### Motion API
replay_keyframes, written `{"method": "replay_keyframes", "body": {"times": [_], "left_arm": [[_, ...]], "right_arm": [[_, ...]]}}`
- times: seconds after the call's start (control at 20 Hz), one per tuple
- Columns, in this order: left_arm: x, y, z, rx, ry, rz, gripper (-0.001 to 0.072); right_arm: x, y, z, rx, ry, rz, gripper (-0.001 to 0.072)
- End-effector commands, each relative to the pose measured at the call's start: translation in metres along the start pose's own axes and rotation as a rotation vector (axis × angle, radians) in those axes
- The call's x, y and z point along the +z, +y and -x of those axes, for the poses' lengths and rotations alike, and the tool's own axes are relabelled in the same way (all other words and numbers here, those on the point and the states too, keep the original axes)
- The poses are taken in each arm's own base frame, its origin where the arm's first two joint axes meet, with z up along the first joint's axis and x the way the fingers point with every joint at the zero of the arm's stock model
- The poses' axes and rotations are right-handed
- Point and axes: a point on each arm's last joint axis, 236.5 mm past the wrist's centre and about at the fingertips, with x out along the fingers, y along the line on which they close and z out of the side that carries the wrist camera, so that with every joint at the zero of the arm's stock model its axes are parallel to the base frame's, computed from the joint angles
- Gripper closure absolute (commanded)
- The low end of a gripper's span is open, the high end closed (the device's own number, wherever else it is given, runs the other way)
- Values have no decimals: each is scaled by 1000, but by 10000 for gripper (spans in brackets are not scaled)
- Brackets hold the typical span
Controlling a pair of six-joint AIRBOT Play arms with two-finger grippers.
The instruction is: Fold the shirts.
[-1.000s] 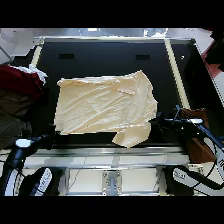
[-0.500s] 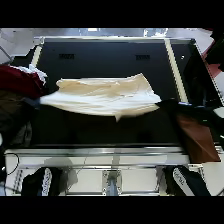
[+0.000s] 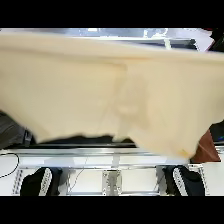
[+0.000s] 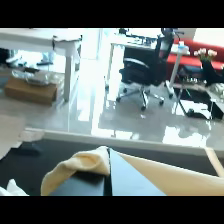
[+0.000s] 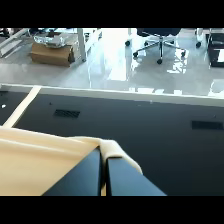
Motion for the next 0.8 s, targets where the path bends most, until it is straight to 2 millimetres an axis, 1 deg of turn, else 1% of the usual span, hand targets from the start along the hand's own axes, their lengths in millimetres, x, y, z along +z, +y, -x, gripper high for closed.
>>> {"method": "replay_keyframes", "body": {"times": [0.0, 0.05, 0.1, 0.15, 0.25, 0.3, 0.35, 0.4, 0.5, 0.55, 0.6, 0.65, 0.7, 0.75], "left_arm": [[-36, 12, -62, -58, 201, 48, 701], [-65, 15, -82, -78, 296, 71, 701], [-96, 15, -101, -103, 396, 89, 701], [-127, 11, -117, -135, 487, 92, 701], [-187, -7, -150, -207, 644, 60, 702], [-221, -14, -168, -219, 715, 27, 702], [-253, -17, -184, -213, 776, -23, 702], [-289, -18, -201, -192, 839, -72, 701], [-356, -10, -232, -112, 932, -153, 701], [-383, -4, -245, -73, 954, -179, 701], [-408, 0, -259, -39, 960, -183, 701], [-423, 3, -270, -15, 948, -163, 701], [-430, 3, -281, 4, 923, -123, 701], [-431, 3, -286, 18, 902, -94, 701]], "right_arm": [[-21, -28, -80, 69, 185, -79, 699], [-46, -41, -120, 104, 278, -137, 700], [-72, -52, -154, 138, 359, -196, 699], [-96, -58, -185, 183, 430, -249, 699], [-155, -65, -245, 245, 570, -314, 698], [-184, -65, -271, 259, 627, -317, 698], [-216, -63, -297, 258, 680, -316, 698], [-246, -63, -321, 247, 722, -312, 698], [-310, -67, -366, 197, 788, -306, 698], [-333, -68, -383, 177, 798, -328, 698], [-350, -74, -398, 152, 791, -350, 698], [-359, -81, -412, 123, 763, -368, 698], [-360, -87, -421, 103, 734, -370, 698], [-354, -93, -426, 90, 706, -363, 698]]}}
